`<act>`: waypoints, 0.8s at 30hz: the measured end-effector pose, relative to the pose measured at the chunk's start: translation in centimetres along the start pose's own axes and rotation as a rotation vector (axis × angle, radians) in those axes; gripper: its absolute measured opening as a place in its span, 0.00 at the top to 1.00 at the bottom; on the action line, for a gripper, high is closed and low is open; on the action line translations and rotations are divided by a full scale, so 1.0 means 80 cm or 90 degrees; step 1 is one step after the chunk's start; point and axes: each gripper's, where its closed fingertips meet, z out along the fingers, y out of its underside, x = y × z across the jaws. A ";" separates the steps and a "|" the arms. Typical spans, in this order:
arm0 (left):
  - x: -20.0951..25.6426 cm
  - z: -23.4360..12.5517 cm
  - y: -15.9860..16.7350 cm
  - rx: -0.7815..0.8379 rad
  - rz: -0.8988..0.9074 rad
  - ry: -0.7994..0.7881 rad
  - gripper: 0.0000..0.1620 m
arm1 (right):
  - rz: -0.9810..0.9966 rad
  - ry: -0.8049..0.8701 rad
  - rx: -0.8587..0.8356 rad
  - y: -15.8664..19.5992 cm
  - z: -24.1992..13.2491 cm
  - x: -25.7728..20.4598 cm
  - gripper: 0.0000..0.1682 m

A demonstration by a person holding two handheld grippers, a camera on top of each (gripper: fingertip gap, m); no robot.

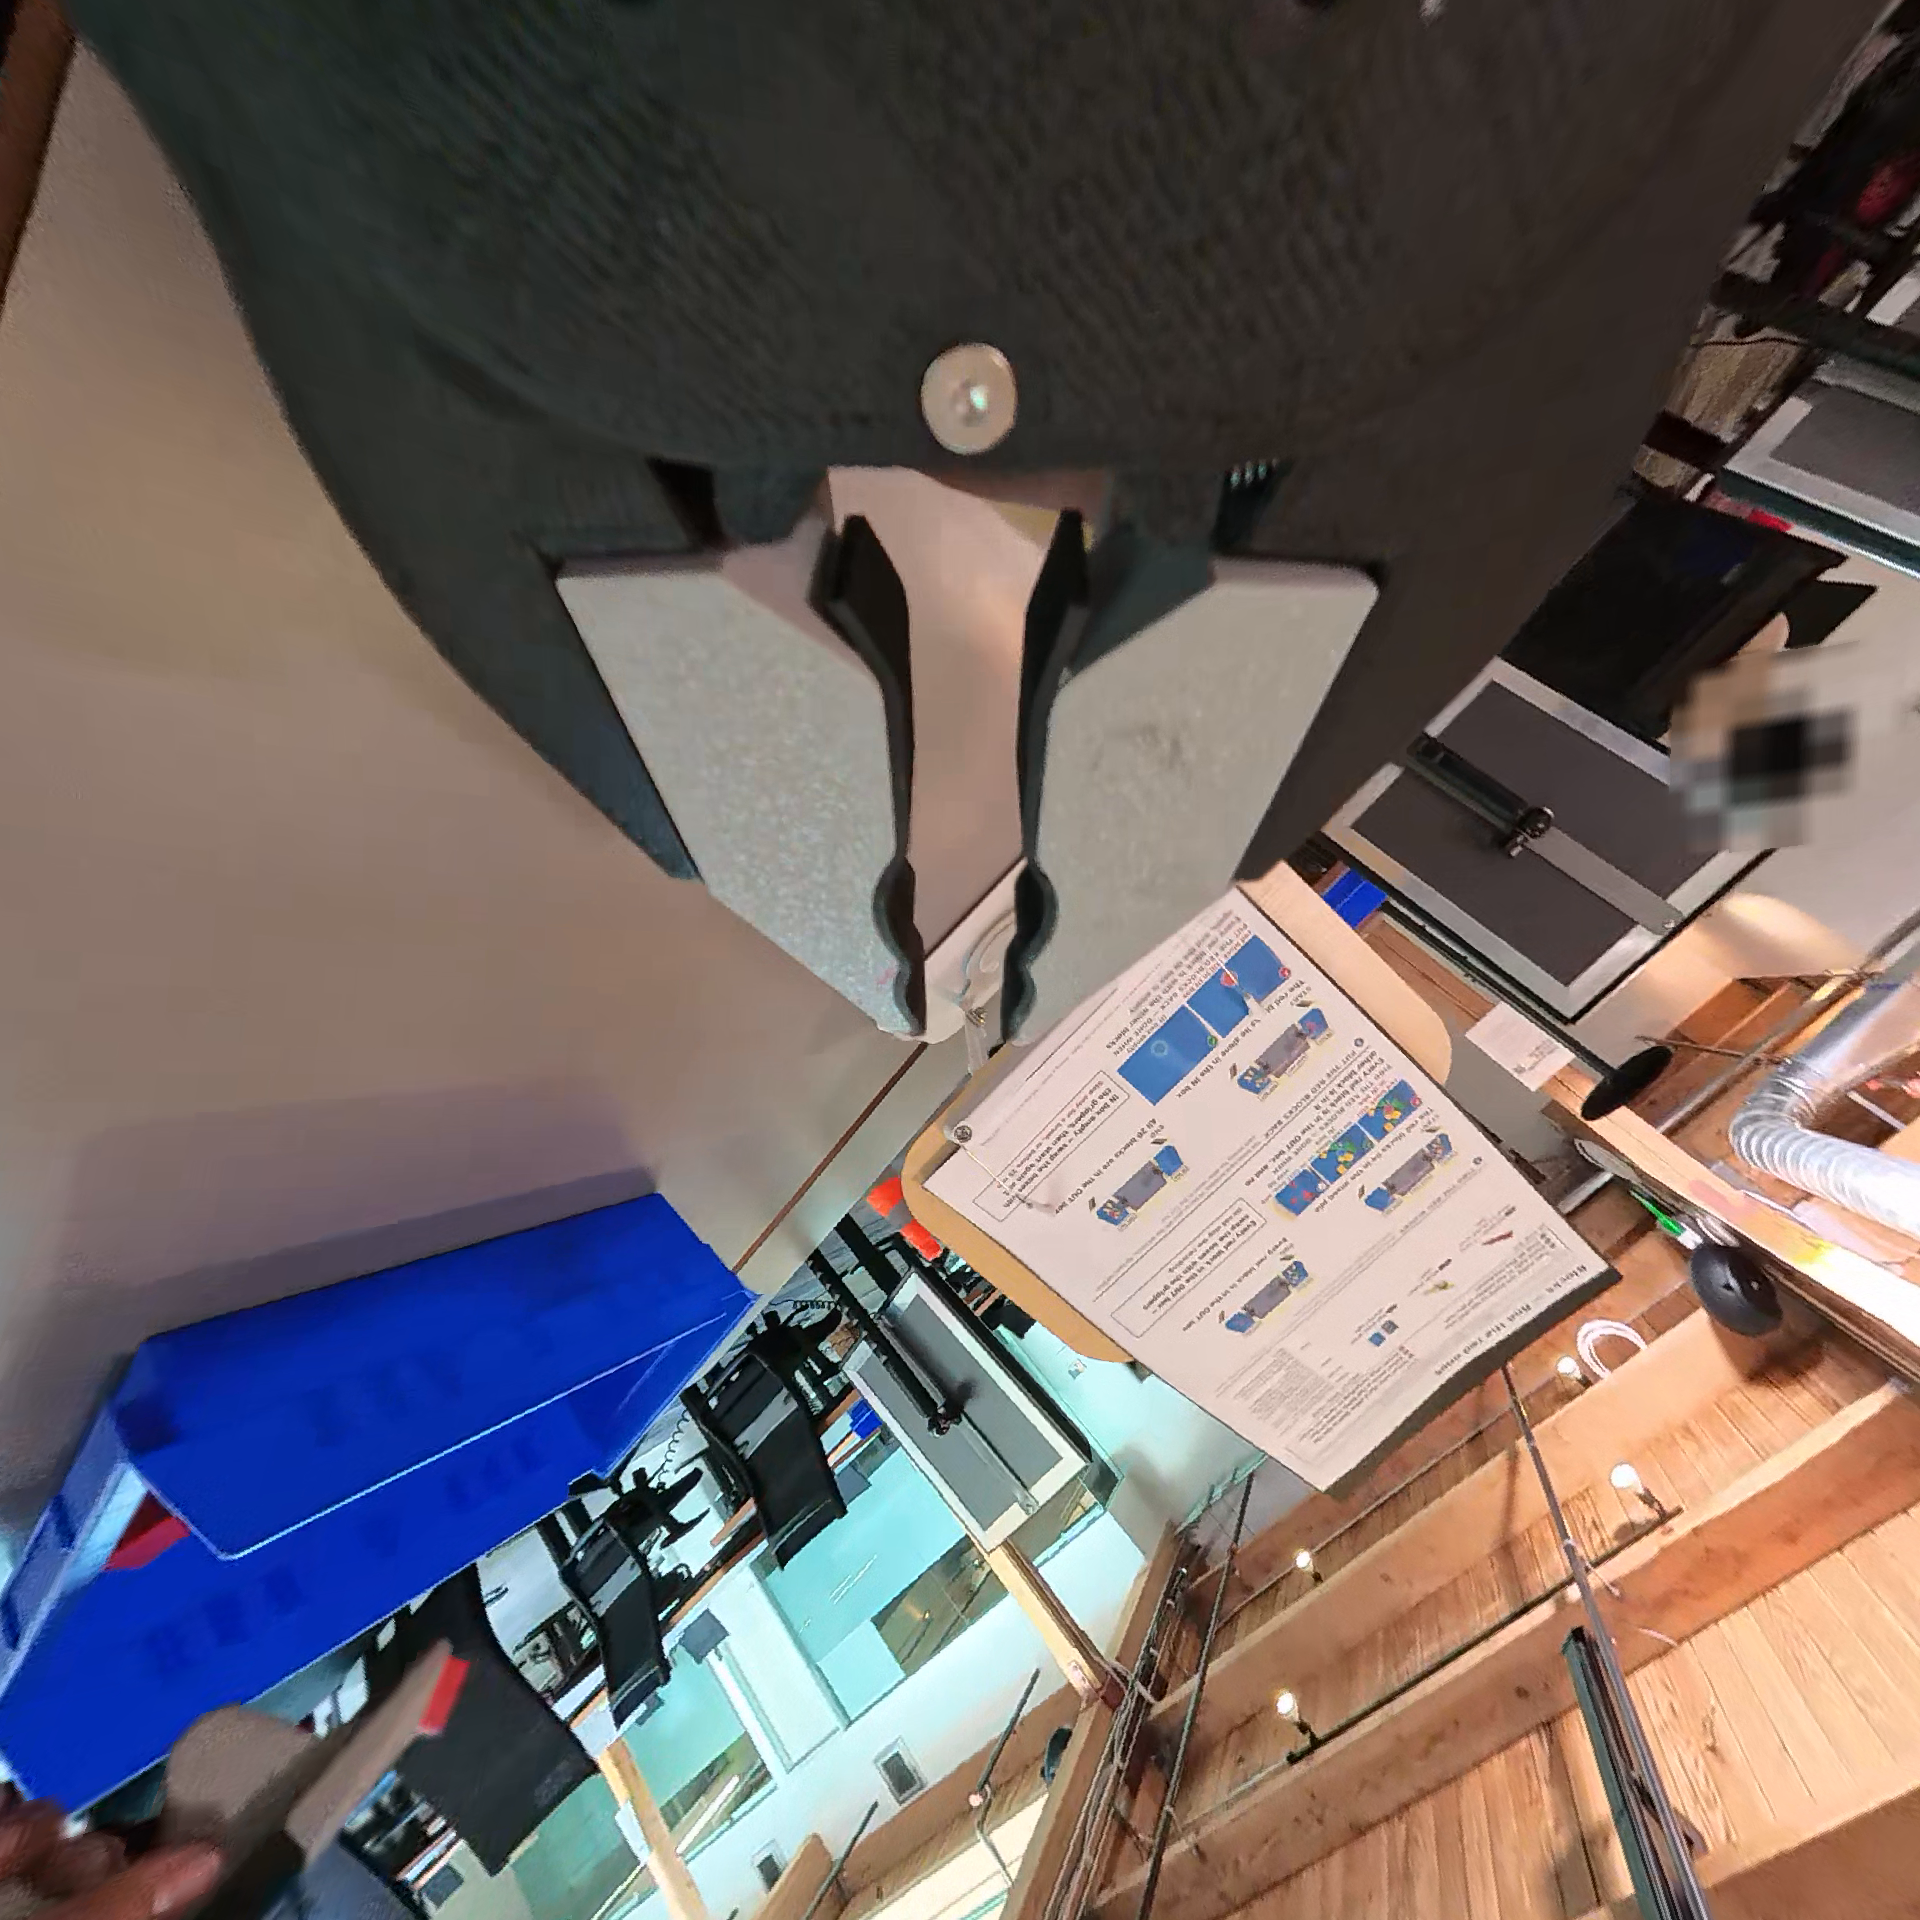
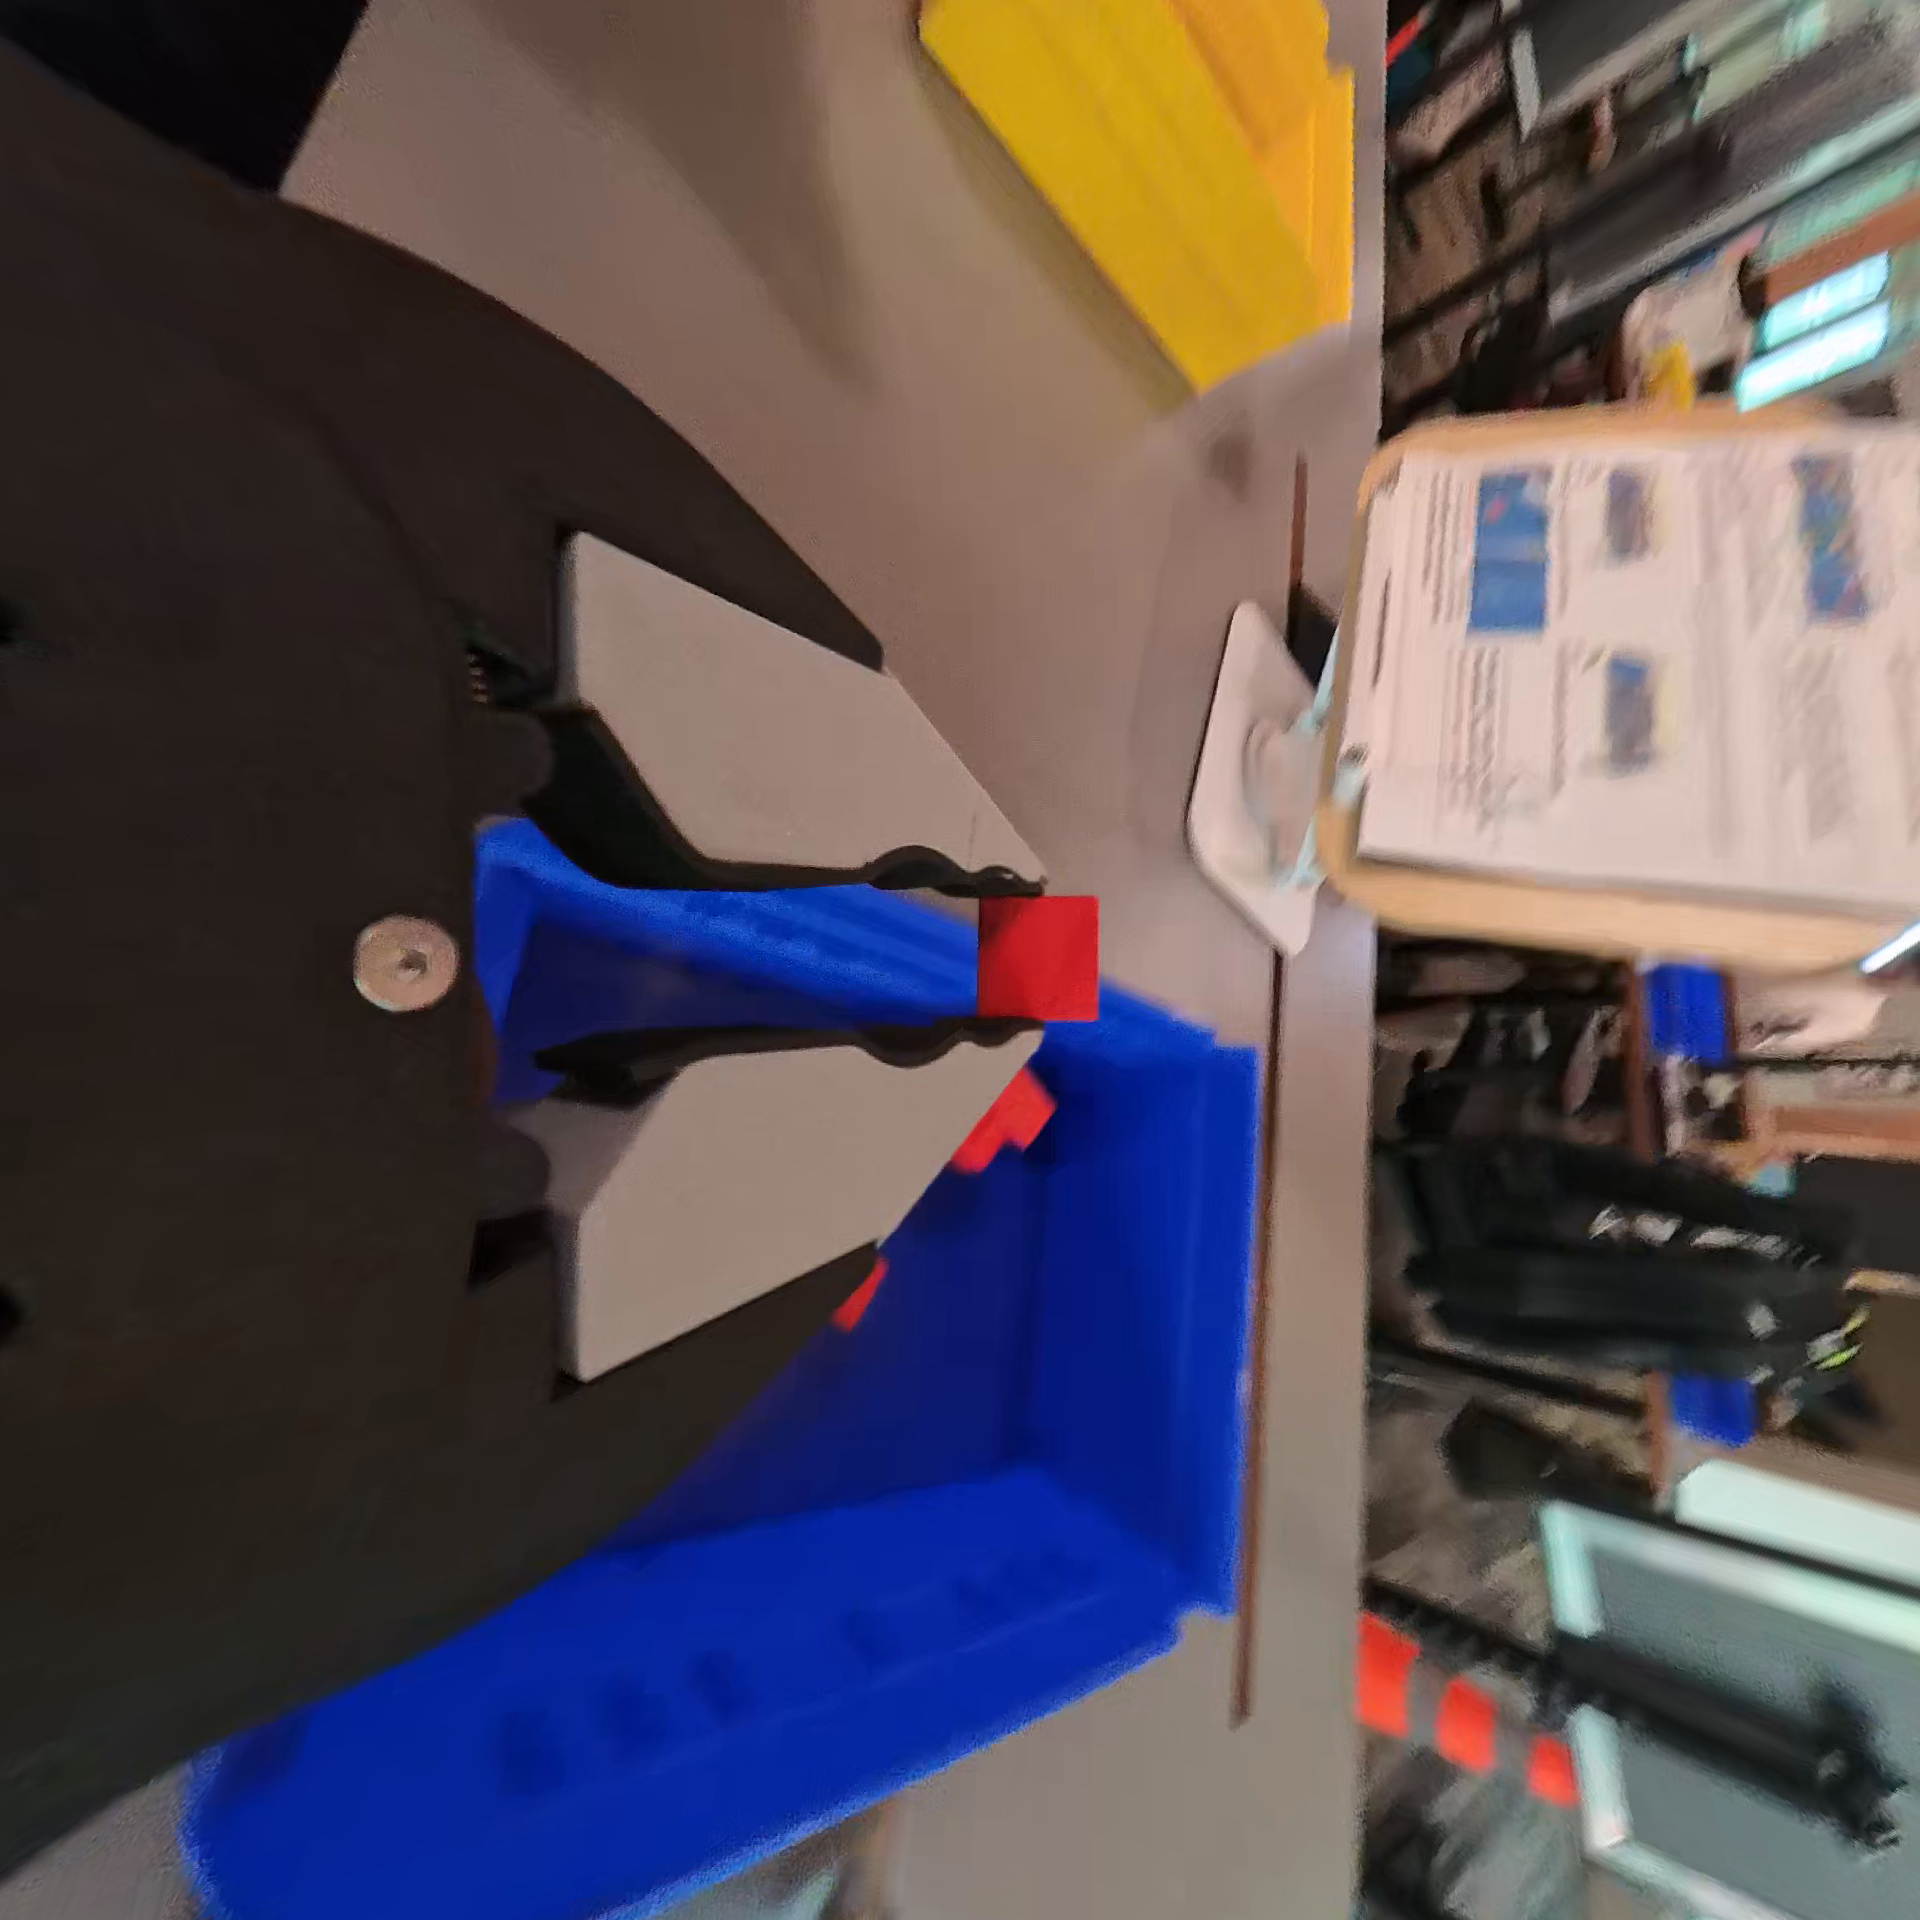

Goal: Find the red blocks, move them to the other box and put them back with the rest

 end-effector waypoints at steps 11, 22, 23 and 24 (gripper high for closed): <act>-0.010 0.005 0.025 -0.048 -0.026 -0.006 0.90 | 0.017 0.012 -0.131 0.046 0.011 0.018 0.73; -0.108 -0.023 0.116 -0.219 -0.146 -0.098 0.85 | -0.047 -0.259 0.024 -0.021 0.013 -0.175 0.74; -0.125 -0.030 0.127 -0.226 -0.176 -0.115 0.84 | -0.068 -0.272 0.002 -0.008 0.028 -0.194 0.73; -0.144 -0.037 0.137 -0.228 -0.204 -0.135 0.83 | -0.093 -0.280 -0.019 0.007 0.044 -0.211 0.73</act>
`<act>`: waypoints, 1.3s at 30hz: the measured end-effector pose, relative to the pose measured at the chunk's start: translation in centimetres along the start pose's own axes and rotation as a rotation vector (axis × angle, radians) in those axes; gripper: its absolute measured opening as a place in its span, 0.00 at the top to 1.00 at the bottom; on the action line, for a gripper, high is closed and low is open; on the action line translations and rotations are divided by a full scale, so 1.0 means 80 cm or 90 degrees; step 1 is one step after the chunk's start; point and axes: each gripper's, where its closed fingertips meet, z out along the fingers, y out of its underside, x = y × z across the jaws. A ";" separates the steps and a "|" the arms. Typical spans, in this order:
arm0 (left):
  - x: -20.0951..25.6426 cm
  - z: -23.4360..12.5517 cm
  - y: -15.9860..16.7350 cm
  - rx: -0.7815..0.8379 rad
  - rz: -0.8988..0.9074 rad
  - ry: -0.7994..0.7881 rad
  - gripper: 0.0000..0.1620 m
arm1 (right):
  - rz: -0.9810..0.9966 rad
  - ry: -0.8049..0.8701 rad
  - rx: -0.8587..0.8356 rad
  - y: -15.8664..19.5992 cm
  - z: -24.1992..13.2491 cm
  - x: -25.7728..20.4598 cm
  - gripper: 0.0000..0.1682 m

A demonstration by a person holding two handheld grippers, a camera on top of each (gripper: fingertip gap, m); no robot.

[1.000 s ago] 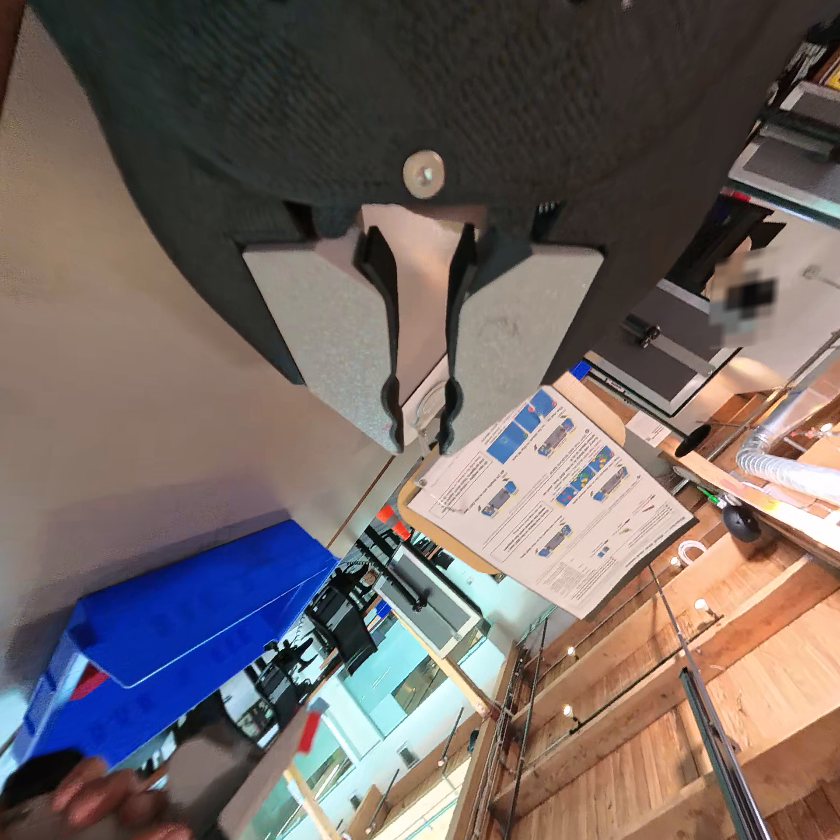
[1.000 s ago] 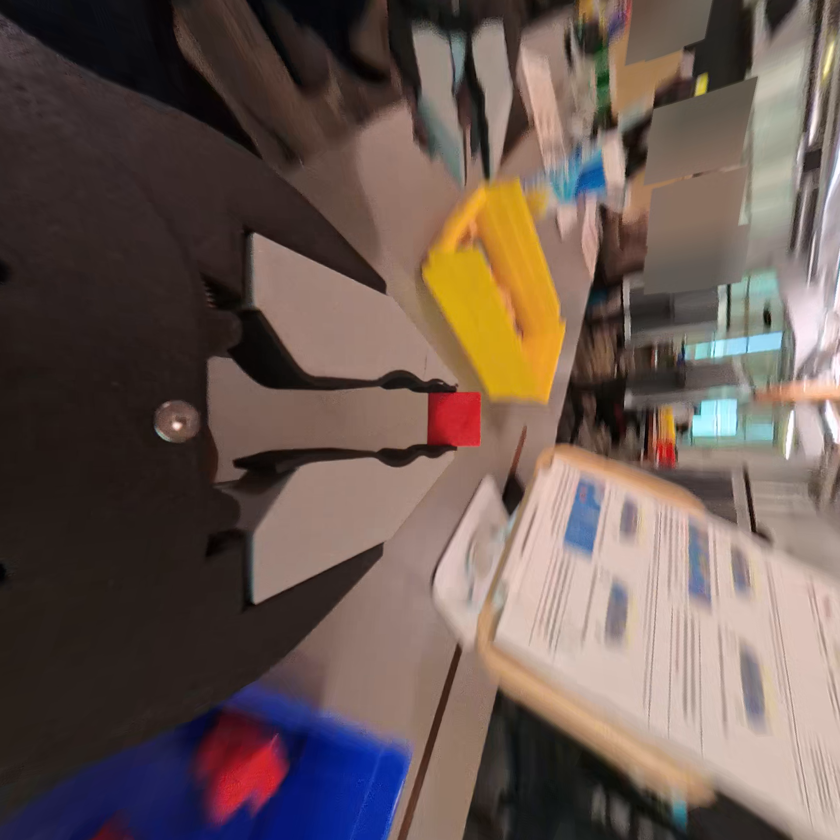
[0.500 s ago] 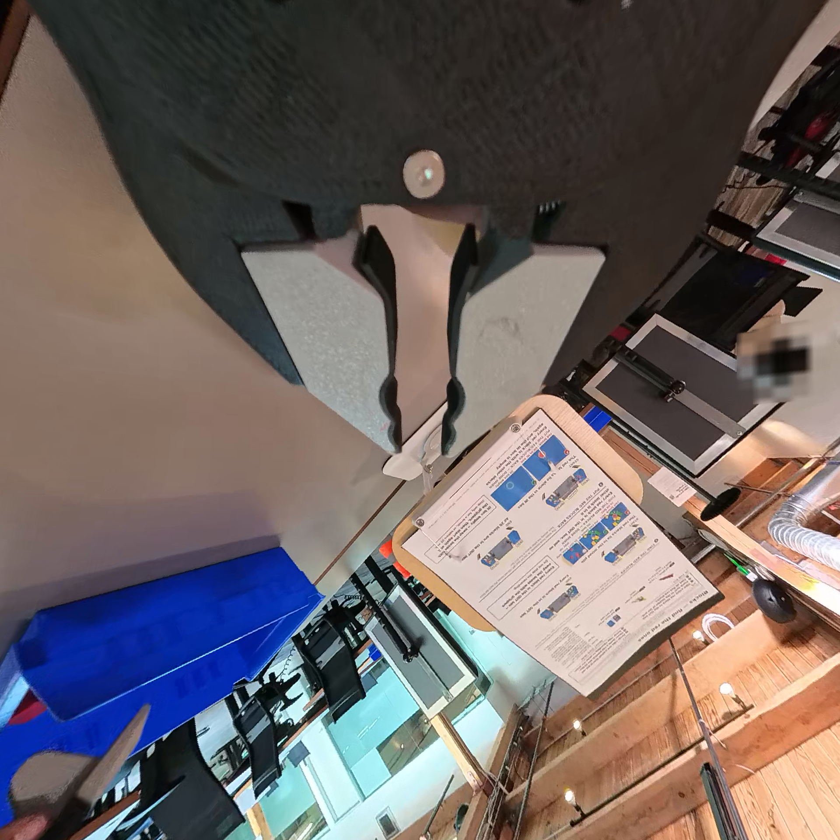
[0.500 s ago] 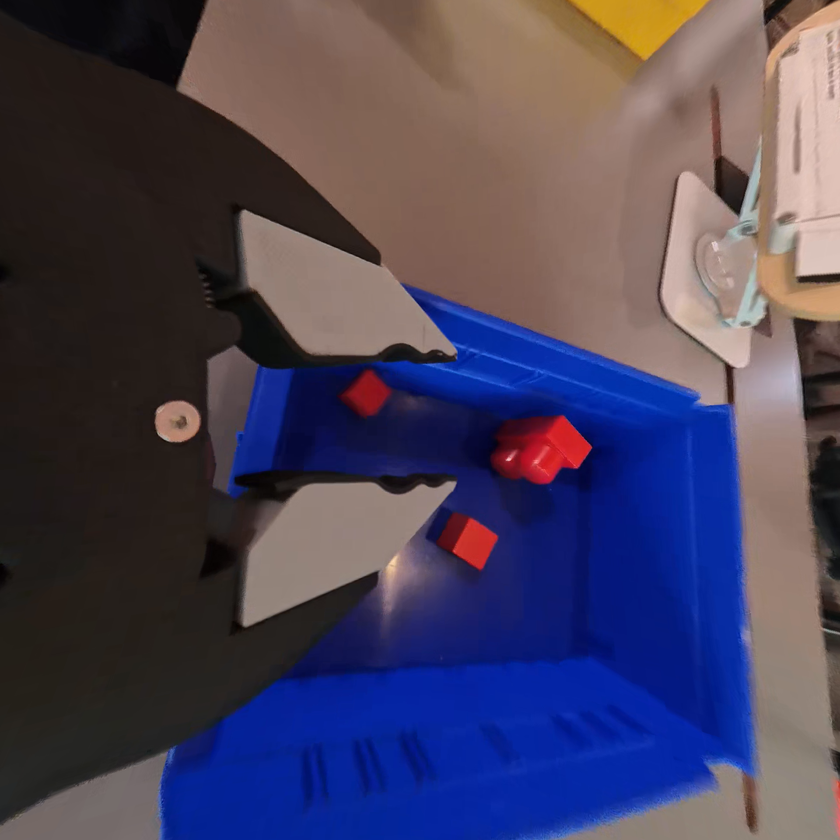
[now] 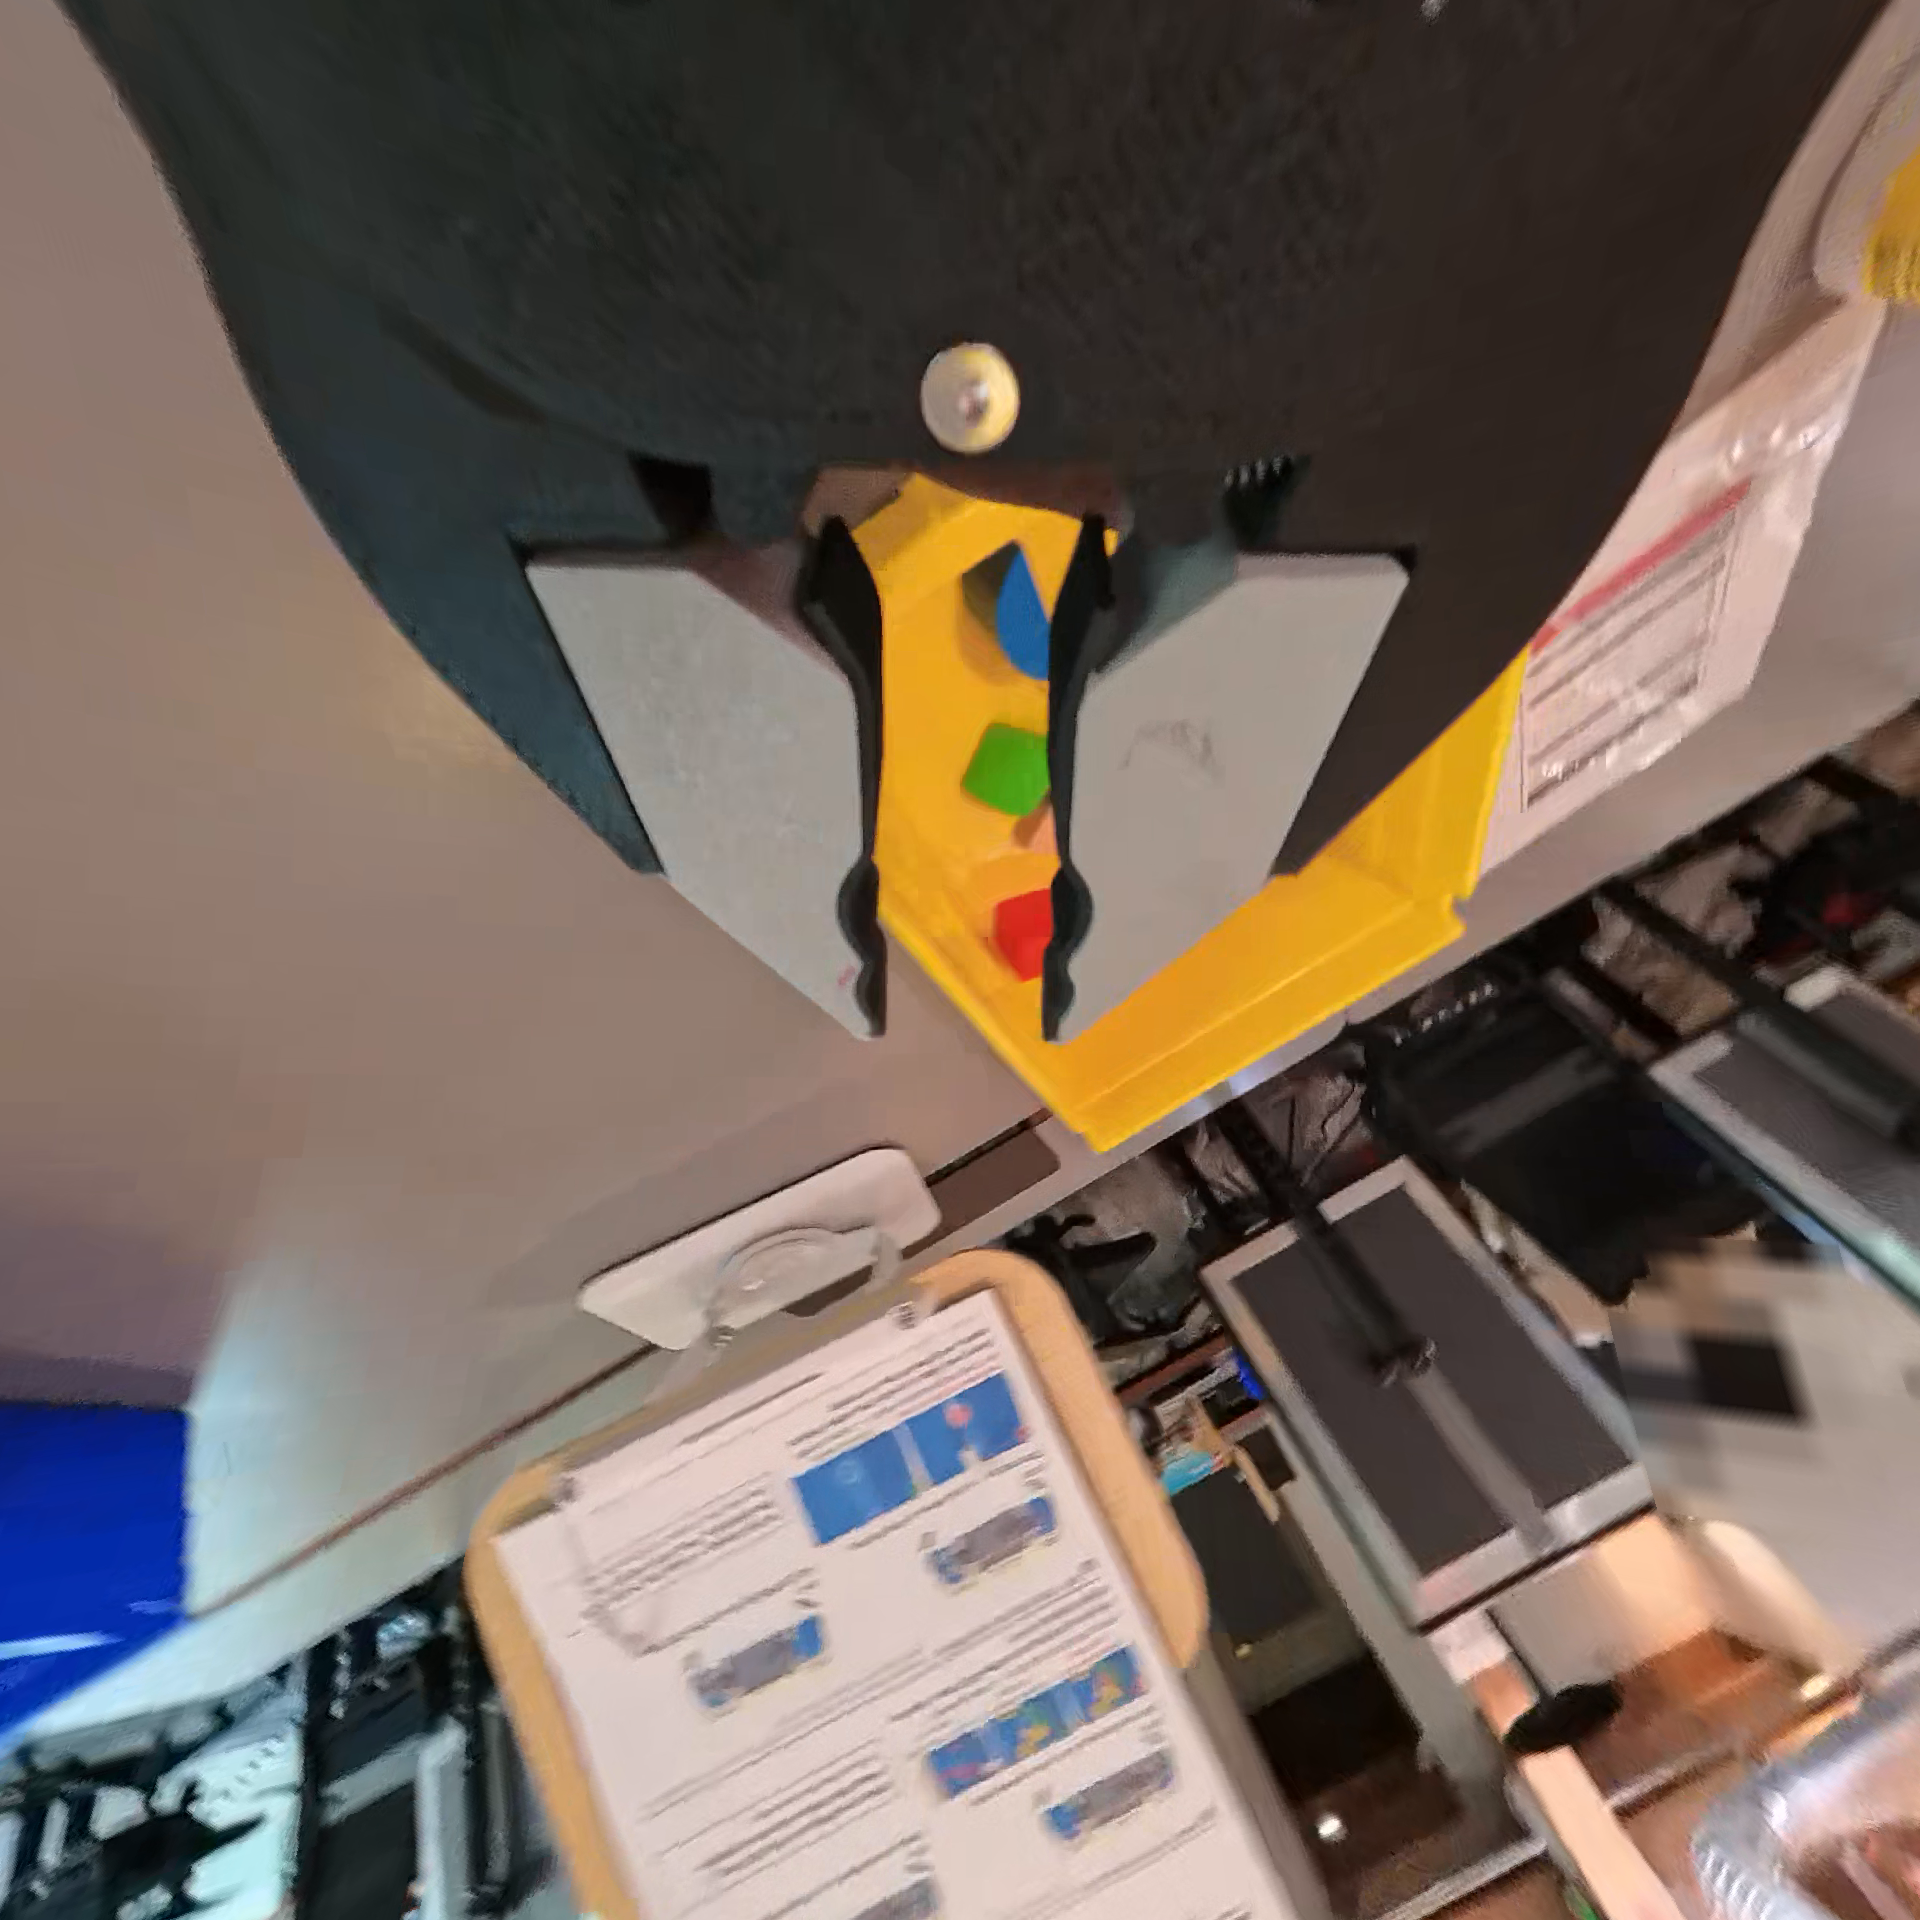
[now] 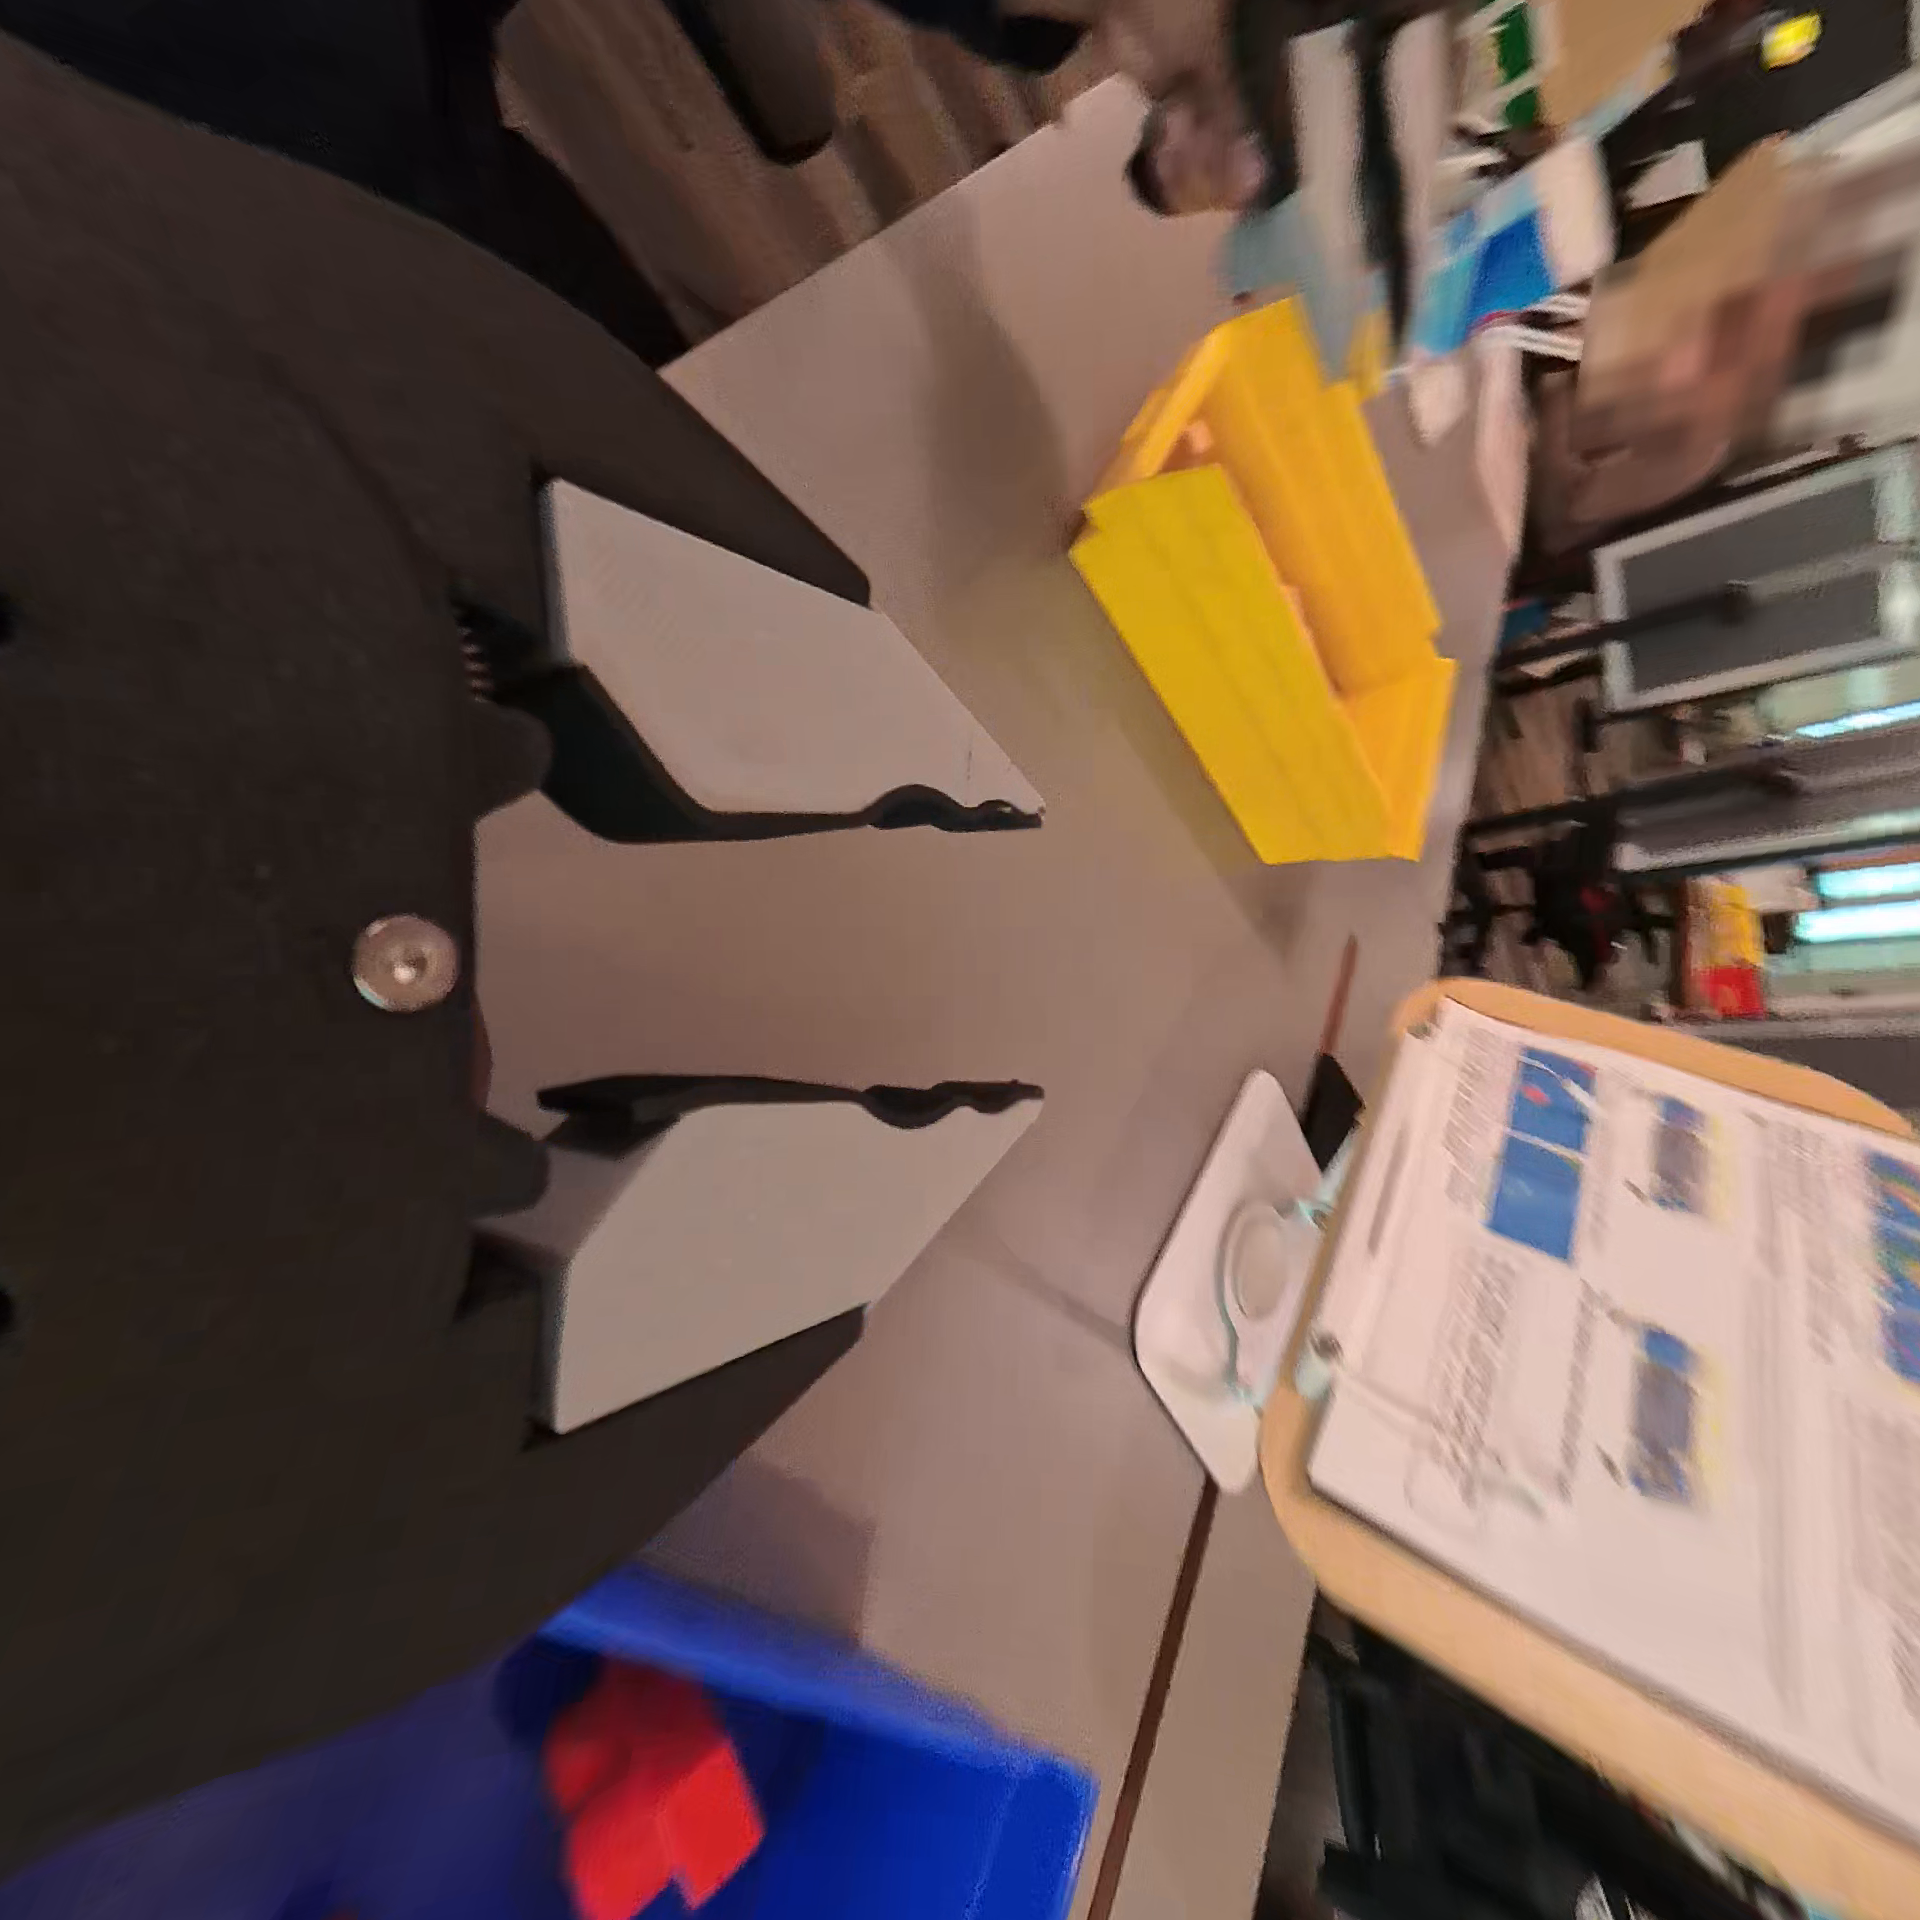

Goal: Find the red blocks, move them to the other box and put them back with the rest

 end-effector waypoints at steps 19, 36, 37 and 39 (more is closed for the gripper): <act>-0.058 0.236 0.176 -0.429 -0.079 0.145 0.71 | -0.148 -0.007 -0.147 0.131 0.151 -0.035 0.73; -0.053 0.145 0.027 -0.021 0.123 0.021 0.79 | -0.052 -0.091 -0.078 0.087 0.121 -0.056 0.74; -0.035 0.120 0.005 0.030 0.158 0.019 0.79 | -0.033 -0.120 -0.071 0.077 0.116 -0.068 0.73; 0.007 0.071 -0.032 0.127 0.222 0.011 0.80 | 0.005 -0.175 -0.046 0.055 0.104 -0.096 0.72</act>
